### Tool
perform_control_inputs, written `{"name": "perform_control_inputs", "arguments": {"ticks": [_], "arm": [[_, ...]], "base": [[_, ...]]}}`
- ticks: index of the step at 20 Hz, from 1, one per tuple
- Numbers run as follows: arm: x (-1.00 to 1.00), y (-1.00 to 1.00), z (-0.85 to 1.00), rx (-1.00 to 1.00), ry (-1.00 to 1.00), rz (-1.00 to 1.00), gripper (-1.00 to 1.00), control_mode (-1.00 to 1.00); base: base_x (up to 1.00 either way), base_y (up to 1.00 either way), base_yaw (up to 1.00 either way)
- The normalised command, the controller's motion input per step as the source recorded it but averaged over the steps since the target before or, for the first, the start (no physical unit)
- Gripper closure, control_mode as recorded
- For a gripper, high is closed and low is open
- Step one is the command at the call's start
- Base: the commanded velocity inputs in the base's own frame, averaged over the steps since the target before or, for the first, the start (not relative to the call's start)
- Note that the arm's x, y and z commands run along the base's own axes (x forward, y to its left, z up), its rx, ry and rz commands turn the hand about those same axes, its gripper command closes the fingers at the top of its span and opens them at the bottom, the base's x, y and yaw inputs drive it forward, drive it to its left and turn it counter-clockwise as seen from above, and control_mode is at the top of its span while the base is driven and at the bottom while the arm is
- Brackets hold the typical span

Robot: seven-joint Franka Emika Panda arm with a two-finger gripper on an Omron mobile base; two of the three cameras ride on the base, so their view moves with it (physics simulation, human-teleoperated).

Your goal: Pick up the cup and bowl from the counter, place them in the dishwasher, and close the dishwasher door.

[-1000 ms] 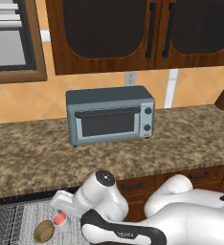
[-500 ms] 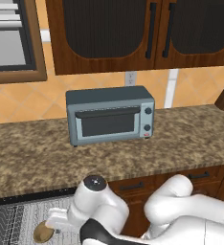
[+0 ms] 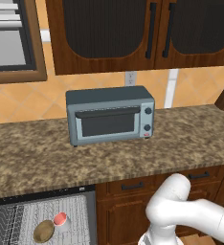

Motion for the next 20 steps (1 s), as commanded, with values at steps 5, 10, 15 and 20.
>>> {"name": "perform_control_inputs", "arguments": {"ticks": [5,10,15,20], "arm": [[-0.18,0.06,-0.03,-0.04,-0.36,0.02,-1.00,-1.00],[-0.07,0.00,-0.47,0.00,-0.22,0.00,-1.00,-1.00],[-0.42,0.07,-0.62,-0.02,-0.11,0.02,-1.00,-1.00],[-0.30,0.13,-0.39,-0.07,-0.18,0.00,-1.00,-1.00]], "base": [[0.00,0.00,0.00],[0.00,0.00,0.00],[0.00,0.00,0.00],[0.00,0.00,0.00]]}}
